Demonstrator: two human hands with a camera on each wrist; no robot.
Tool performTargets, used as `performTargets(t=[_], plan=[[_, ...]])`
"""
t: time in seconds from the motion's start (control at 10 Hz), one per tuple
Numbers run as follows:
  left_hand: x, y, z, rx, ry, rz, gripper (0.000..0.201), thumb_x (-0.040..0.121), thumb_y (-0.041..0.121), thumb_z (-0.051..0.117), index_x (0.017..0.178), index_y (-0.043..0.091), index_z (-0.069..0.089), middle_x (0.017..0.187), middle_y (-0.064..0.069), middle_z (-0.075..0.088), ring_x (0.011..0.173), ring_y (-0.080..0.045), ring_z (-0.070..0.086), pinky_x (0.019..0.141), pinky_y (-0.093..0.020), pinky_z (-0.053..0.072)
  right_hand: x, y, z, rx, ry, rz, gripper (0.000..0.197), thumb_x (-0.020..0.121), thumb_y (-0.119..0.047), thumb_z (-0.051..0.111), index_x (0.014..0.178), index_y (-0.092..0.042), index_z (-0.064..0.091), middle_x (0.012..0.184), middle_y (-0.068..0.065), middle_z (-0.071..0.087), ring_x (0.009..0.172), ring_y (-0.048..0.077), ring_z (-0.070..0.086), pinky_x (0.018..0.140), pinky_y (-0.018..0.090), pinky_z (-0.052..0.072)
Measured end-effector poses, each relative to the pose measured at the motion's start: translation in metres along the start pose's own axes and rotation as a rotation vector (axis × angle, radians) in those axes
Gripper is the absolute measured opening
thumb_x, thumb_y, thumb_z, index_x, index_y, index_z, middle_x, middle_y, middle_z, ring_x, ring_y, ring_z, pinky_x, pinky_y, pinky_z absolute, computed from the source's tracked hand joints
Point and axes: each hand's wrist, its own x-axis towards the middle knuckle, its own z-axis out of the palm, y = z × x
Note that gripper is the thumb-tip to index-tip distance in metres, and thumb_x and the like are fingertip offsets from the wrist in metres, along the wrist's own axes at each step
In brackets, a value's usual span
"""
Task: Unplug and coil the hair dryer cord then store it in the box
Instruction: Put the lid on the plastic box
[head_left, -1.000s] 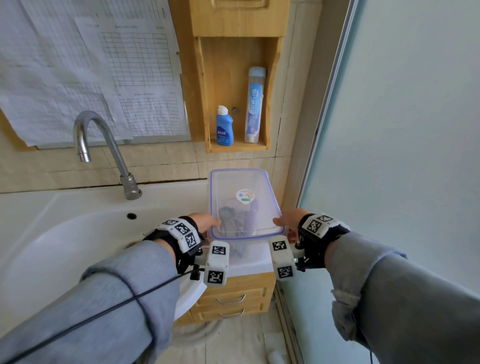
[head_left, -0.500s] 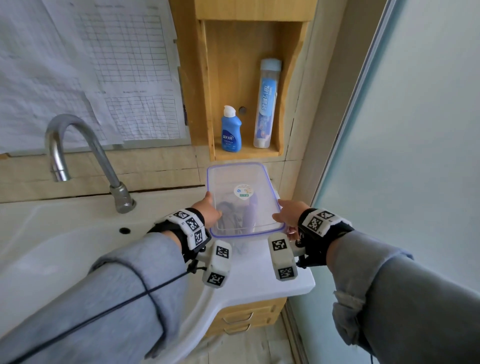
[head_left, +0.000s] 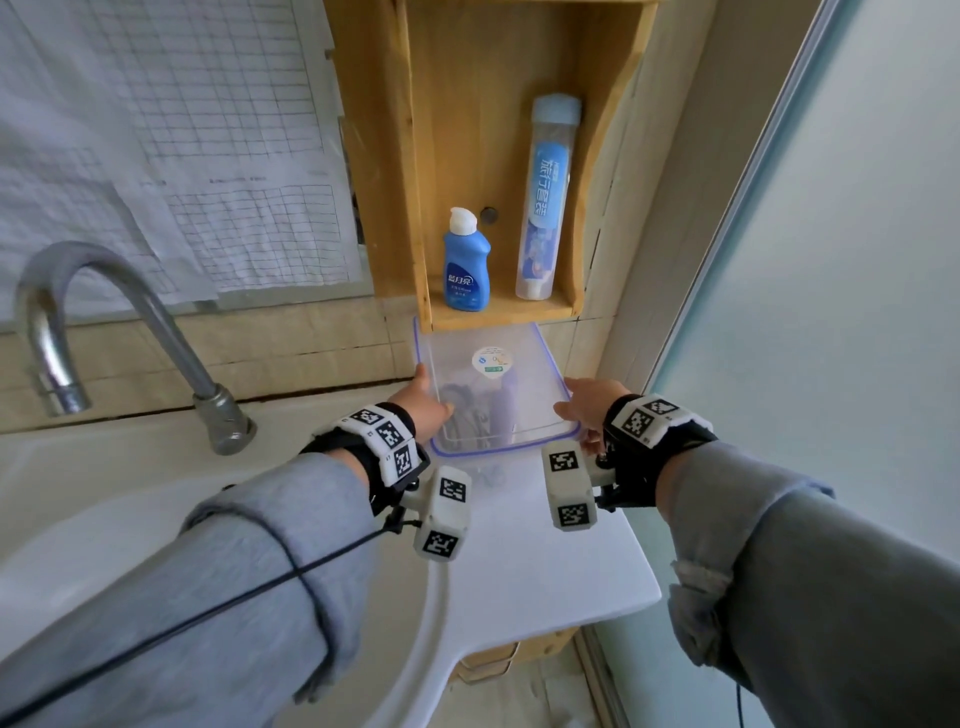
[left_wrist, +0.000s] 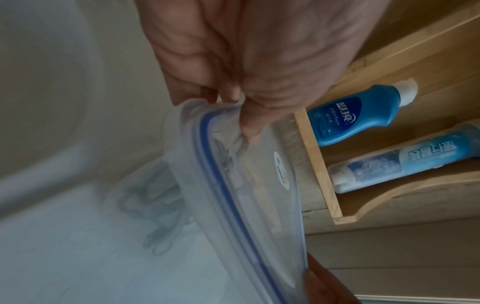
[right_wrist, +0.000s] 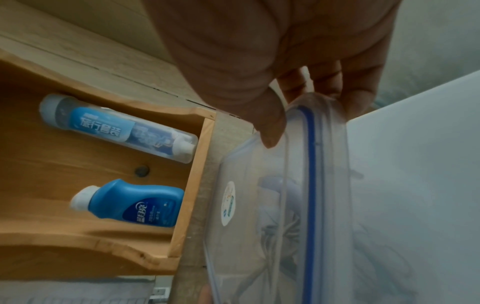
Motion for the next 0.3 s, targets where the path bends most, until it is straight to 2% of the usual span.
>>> performTargets(t=[0.1,0.2,0.3], plan=[[-0.002,-0.004,0.004,-0.151,0.023,-0.005,0.080,0.093,0.025,0.049,0.151,0.027,-0.006,0.150,-0.008,0.039,0.122,-0.032,0.053,0.096,-0.034,0.046,0.000,0.004,0.003,0.077,0.040,-0.012,0.053,0.096,-0.018,0.045,0.147,-0.021,0.030,0.073,-0.012,0.034,0.061,0.005,0.041,0.050,0.021,0.041],[-0.007,-0.008,0.004,-0.305,0.037,-0.051,0.088,0.092,0.032,0.050,0.149,0.028,-0.017,0.159,-0.006,0.019,0.137,-0.032,0.038,0.111,-0.044,0.036,0.001,0.013,0.006,0.190,0.076,0.001,0.056,0.094,-0.020,0.050,0.146,-0.026,0.031,0.087,-0.001,0.048,0.064,0.012,0.046,0.056,0.025,0.046],[-0.023,-0.005,-0.008,-0.309,0.128,-0.028,0.088,0.093,0.039,0.048,0.150,0.019,-0.015,0.161,-0.009,0.011,0.145,-0.029,0.024,0.117,-0.040,0.024,-0.007,0.019,0.004,0.312,0.139,0.013,0.065,0.090,-0.030,0.055,0.148,-0.025,0.025,0.099,0.007,0.050,0.064,0.016,0.046,0.054,0.027,0.044]])
